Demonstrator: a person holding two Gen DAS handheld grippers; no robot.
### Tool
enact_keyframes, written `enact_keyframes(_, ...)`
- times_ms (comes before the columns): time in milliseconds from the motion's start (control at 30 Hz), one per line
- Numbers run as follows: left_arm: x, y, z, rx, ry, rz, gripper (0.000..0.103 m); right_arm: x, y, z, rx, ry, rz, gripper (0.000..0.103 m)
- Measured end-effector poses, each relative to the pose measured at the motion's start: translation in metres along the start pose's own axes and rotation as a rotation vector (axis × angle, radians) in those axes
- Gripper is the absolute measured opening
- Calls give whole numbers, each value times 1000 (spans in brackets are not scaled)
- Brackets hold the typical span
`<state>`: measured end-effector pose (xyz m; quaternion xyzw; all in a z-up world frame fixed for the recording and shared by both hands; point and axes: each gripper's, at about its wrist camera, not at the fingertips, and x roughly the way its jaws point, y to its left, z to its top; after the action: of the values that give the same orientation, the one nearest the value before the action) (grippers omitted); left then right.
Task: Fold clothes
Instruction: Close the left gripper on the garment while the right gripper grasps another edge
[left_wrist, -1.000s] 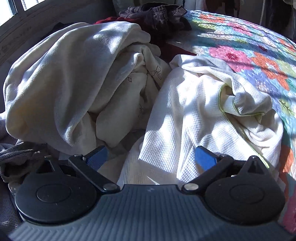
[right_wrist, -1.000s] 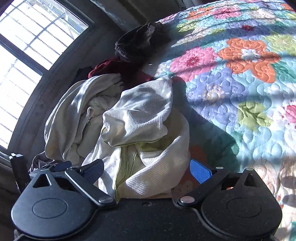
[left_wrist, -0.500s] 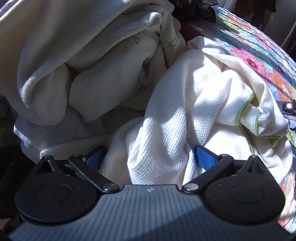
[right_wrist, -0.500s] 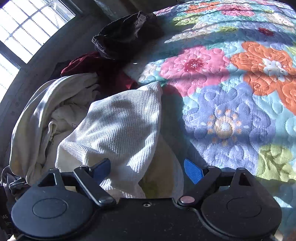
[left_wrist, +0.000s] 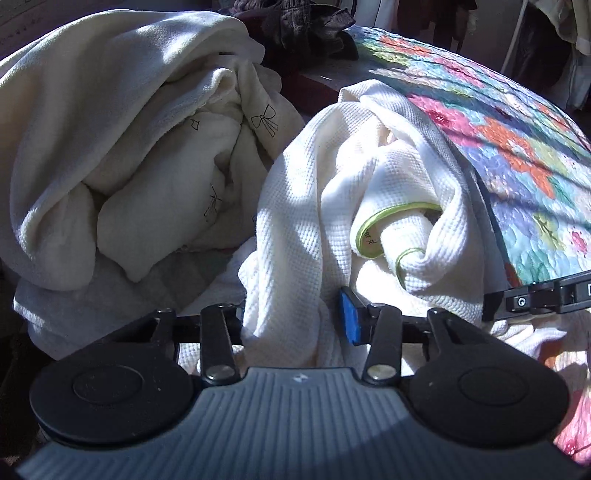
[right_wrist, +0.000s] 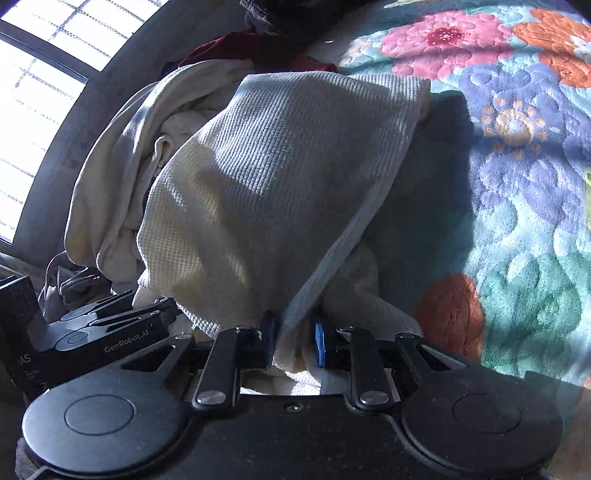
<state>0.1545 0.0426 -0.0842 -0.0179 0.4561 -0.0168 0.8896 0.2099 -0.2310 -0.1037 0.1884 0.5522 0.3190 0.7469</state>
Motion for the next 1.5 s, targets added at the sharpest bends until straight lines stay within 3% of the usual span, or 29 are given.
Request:
enact_keyframes(133, -1, -7, 1, 45, 1, 33, 44, -21, 8, -11, -76, 16, -31, 23)
enact_keyframes(233, -2, -3, 2, 17, 17, 46, 56, -43, -1, -13, -18, -53, -48, 43)
enact_keyframes(267, -3, 6, 2, -24, 34, 23, 60, -49, -6, -12, 17, -85, -39, 63)
enact_keyframes(300, -4, 16, 2, -75, 48, -20, 60, -54, -12, -11, 49, -120, -22, 70)
enact_keyframes(367, -7, 37, 0, -189, 56, -113, 63, -65, -23, -9, 114, -190, 10, 71)
enact_keyframes(433, -11, 60, -2, -317, 39, -208, 71, -62, -33, -7, 191, -223, 71, 86)
enact_keyframes(467, -11, 70, -4, -378, 32, -218, 74, -58, -37, -5, 232, -232, 107, 90)
enact_keyframes(567, -1, 89, -11, -504, 62, -166, 81, -44, -49, -1, 330, -225, 165, 91)
enact_keyframes(633, 12, 88, -11, -496, 121, -158, 82, -28, -51, 0, 355, -182, 155, 91)
enact_keyframes(767, 21, 60, -7, -353, 153, -105, 103, -4, -48, 0, 328, -139, 145, 91)
enact_keyframes(800, 23, 52, -5, -312, 159, -72, 103, 1, -48, 0, 330, -132, 147, 91)
enact_keyframes(867, 24, 44, -3, -288, 163, -40, 103, 12, -48, 0, 328, -121, 141, 91)
enact_keyframes(933, 24, 45, -3, -293, 164, -55, 100, 18, -45, 0, 318, -127, 141, 92)
enact_keyframes(1000, 21, 49, -4, -305, 155, -90, 91, 25, -38, 3, 317, -112, 151, 93)
enact_keyframes(1067, 17, 50, -5, -306, 132, -132, 71, 33, -31, 6, 300, -91, 147, 93)
enact_keyframes(1167, 13, 45, -5, -256, 111, -169, 56, 45, -25, 4, 314, -96, 197, 93)
enact_keyframes(1233, 10, 39, -3, -226, 89, -181, 55, 49, -21, 0, 322, -115, 213, 91)
enact_keyframes(1400, 6, 31, -2, -173, 65, -186, 54, 43, -12, -4, 298, -147, 179, 73)
enact_keyframes(1500, 4, 30, -5, -167, 62, -184, 51, 35, 3, -6, 221, -176, 139, 65)
